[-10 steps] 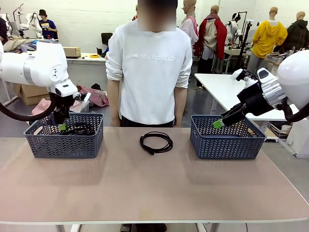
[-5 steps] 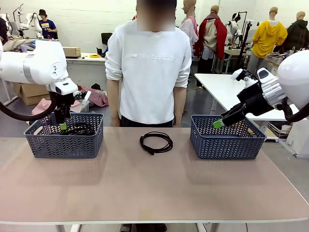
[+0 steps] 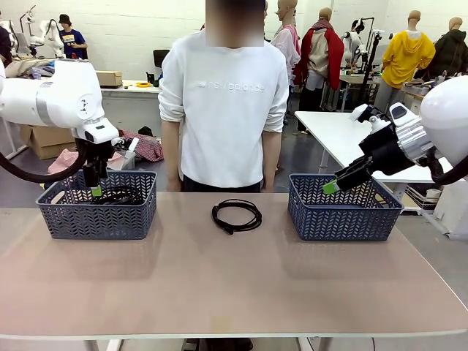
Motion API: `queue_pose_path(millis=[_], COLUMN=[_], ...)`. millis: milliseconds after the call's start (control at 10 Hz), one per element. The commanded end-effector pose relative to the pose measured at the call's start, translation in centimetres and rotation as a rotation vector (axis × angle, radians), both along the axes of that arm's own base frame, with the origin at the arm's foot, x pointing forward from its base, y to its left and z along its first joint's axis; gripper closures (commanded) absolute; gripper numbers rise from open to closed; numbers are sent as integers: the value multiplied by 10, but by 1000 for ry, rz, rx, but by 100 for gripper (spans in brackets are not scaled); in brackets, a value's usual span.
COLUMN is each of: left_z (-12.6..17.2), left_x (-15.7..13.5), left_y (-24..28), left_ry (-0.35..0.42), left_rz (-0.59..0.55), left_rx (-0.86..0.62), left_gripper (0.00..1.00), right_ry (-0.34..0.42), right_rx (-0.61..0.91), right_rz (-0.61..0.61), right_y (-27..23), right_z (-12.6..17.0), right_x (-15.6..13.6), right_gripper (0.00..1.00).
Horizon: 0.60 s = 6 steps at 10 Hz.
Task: Organize the cables according to human instructions.
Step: Pick up a bundle of cables and place it in the basket indicated by the human.
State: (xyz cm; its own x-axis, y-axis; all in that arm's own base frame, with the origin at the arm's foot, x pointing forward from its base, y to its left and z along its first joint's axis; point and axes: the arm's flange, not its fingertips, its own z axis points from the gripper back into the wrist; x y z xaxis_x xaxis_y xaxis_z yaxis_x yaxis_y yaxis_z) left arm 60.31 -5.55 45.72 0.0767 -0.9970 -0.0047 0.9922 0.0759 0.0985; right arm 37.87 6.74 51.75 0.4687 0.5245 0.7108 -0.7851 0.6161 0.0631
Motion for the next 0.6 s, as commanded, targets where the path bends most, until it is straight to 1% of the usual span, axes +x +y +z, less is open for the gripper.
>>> queue_pose_path(millis=[0,200,400,500], left_z=[0,10,26,31], left_x=[0,-21,-53,-68], left_y=[0,-24,-53,-66], left_ry=[0,-12,-31,-39], left_rz=[1,58,54,63], left_rx=[-2,-91,-170,-170], left_gripper=[0,0,0,0], right_ry=[-9,-9,-9,-9], right_rx=[22,22,22,22], right_rz=[18,18,18,18], right_y=[0,0,0,0], right_z=[-1,-1,-1,-1], right_x=[3,3,3,3], right_gripper=[0,0,0,0])
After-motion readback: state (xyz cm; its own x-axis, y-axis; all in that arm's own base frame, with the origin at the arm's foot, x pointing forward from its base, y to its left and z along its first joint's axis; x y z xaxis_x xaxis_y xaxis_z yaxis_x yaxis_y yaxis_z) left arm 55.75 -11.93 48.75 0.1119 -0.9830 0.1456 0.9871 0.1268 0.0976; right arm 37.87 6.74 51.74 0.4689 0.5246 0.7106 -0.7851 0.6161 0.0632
